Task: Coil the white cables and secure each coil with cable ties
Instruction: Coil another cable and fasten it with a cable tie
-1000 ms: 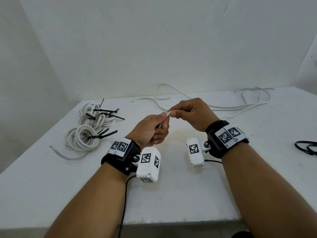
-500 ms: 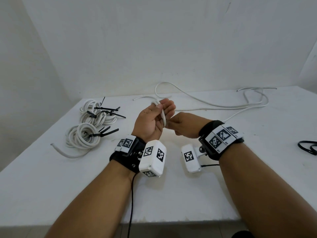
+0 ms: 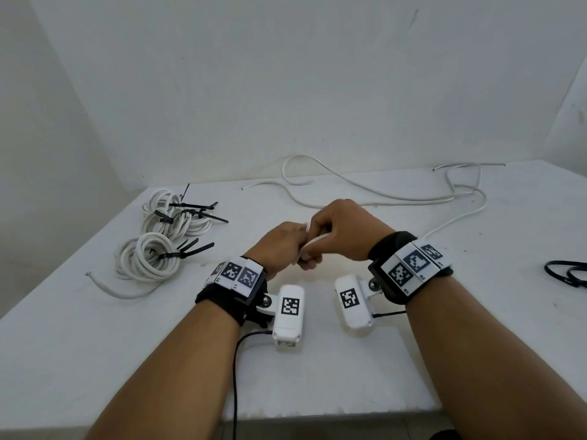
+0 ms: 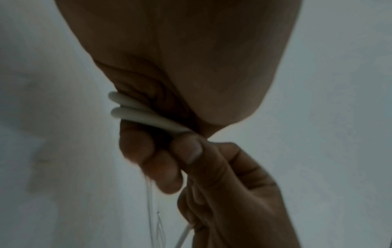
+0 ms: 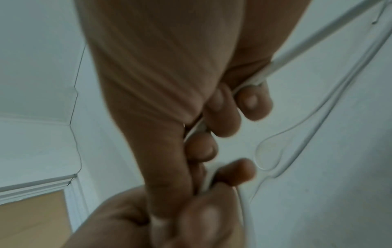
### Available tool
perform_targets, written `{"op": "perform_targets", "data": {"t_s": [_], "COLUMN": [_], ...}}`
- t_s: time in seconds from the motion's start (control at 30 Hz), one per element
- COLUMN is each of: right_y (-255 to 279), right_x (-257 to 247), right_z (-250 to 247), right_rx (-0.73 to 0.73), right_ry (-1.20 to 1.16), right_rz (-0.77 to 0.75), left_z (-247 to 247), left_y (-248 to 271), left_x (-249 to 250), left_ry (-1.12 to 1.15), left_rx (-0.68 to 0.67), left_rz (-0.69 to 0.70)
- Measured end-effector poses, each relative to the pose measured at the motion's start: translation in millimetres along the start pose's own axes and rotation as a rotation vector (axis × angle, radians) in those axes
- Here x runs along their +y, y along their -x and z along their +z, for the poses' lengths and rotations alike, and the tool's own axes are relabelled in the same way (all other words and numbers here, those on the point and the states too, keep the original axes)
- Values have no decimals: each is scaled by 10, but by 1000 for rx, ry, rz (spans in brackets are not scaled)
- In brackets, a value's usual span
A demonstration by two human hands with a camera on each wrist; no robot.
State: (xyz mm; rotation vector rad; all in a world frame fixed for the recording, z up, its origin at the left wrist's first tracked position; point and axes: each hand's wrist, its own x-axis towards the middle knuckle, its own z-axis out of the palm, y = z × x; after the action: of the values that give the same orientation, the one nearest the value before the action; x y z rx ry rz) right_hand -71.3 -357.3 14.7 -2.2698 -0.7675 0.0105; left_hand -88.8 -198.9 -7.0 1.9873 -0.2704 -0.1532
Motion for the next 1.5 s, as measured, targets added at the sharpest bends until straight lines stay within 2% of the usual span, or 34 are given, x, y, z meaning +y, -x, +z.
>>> {"op": "perform_targets", "data": {"t_s": [0.07, 0.23, 0.37, 0.5, 0.57, 0.67, 0.73, 0.83, 1.0, 1.13, 1.2, 1.3, 1.4, 1.5], "right_y": [-9, 23, 10, -39, -59, -83, -103, -99, -48, -6, 11, 3, -21, -15], "right_x": [14, 75, 171, 219, 248, 246, 211, 106, -27, -65, -68, -32, 7, 61], "right_z": [-26, -141, -237, -220, -173, -59, -6, 34, 96, 111, 130, 135, 77, 15], "right_rx": [95, 99, 269, 350, 331, 198, 81, -74, -261, -317, -292, -127, 59, 123], "right_ry": [-59, -190, -245, -341, -285, -118, -44, 47, 156, 245, 281, 186, 54, -43], "right_rz": [-16, -63, -102, -91, -46, 34, 83, 139, 148, 114, 62, 42, 38, 3], "left_z": [2, -12, -36, -57, -57, -47, -44, -58, -18, 10, -9, -30, -25, -11], "left_y": [3, 4, 32, 60, 76, 77, 62, 18, -62, -81, -70, -55, -32, 4], "left_x": [38, 39, 32, 100, 117, 112, 116, 129, 51, -17, -48, -70, -49, -24], "left_ry": [109, 309, 463, 706, 869, 1125, 1191, 1152, 923, 387, 99, -204, -149, -52], "left_rx": [16, -64, -170, -199, -220, -307, -258, -48, 274, 405, 398, 280, 95, 4], "left_rz": [-7, -12, 3, 65, 107, 178, 228, 253, 223, 163, 120, 54, -15, -7]}}
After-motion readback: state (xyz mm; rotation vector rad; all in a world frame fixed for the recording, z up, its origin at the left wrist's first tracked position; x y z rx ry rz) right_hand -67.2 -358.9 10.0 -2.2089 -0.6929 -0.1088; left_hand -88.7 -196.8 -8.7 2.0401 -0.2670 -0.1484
